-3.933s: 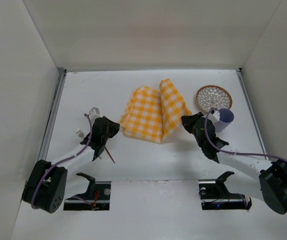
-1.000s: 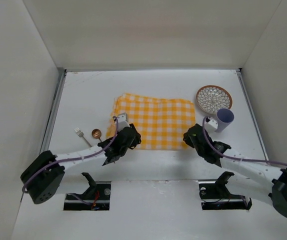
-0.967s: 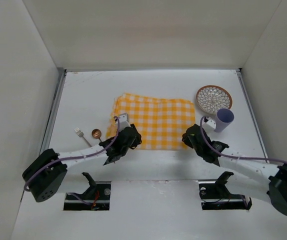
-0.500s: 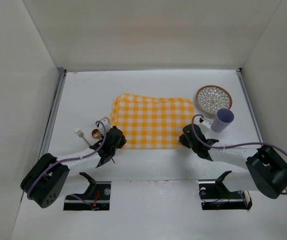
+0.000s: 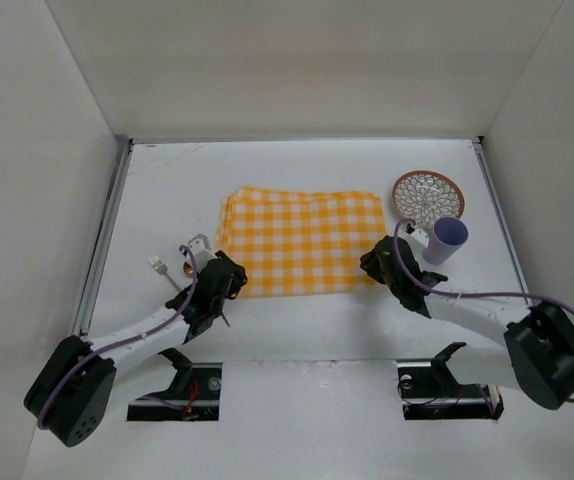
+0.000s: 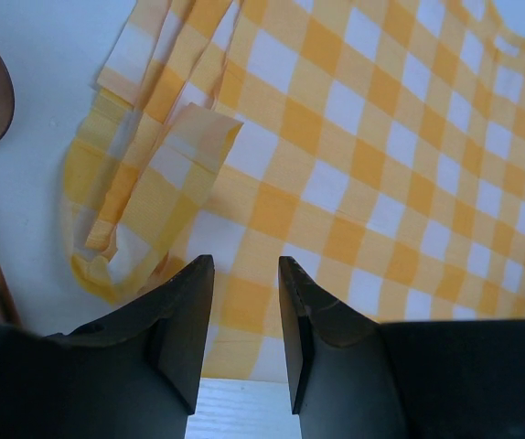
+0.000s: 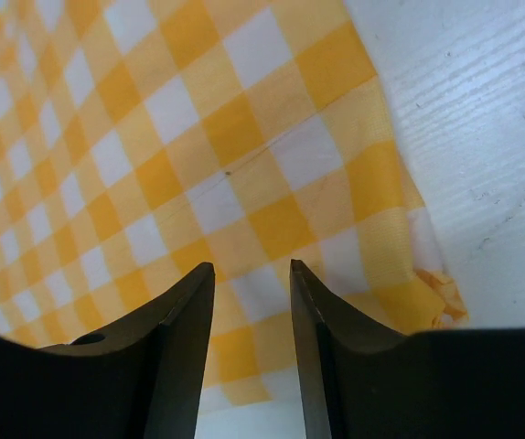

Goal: Set the dinner table for one person

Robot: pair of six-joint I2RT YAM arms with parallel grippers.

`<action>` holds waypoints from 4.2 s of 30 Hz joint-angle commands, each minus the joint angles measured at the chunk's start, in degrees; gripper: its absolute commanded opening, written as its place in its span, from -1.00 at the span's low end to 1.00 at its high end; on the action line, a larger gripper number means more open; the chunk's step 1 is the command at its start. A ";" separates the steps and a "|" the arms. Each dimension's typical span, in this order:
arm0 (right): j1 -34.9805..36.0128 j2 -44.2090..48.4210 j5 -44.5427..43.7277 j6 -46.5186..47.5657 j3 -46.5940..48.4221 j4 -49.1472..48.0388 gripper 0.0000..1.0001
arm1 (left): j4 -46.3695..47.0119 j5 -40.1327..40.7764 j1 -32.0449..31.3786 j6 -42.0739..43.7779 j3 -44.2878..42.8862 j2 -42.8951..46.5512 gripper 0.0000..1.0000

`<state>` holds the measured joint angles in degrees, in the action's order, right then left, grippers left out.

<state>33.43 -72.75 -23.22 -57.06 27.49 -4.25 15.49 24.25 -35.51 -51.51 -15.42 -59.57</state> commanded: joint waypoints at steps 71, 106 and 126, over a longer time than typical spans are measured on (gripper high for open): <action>-35.76 10.97 -4.46 17.07 12.42 19.38 -0.16 | 15.72 0.27 -7.08 11.78 3.55 6.75 -0.31; -11.24 -21.64 -8.15 26.91 49.59 19.72 -0.80 | 15.19 1.15 -4.79 11.43 4.70 8.33 -0.25; -12.29 -26.04 -7.28 27.09 48.36 17.52 -0.10 | 15.72 0.71 -3.91 11.25 4.61 6.93 -0.24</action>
<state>21.08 -101.12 -30.17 -30.41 75.59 15.99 28.51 24.45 -39.99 -40.53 -11.18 -52.82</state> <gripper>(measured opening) 0.428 0.382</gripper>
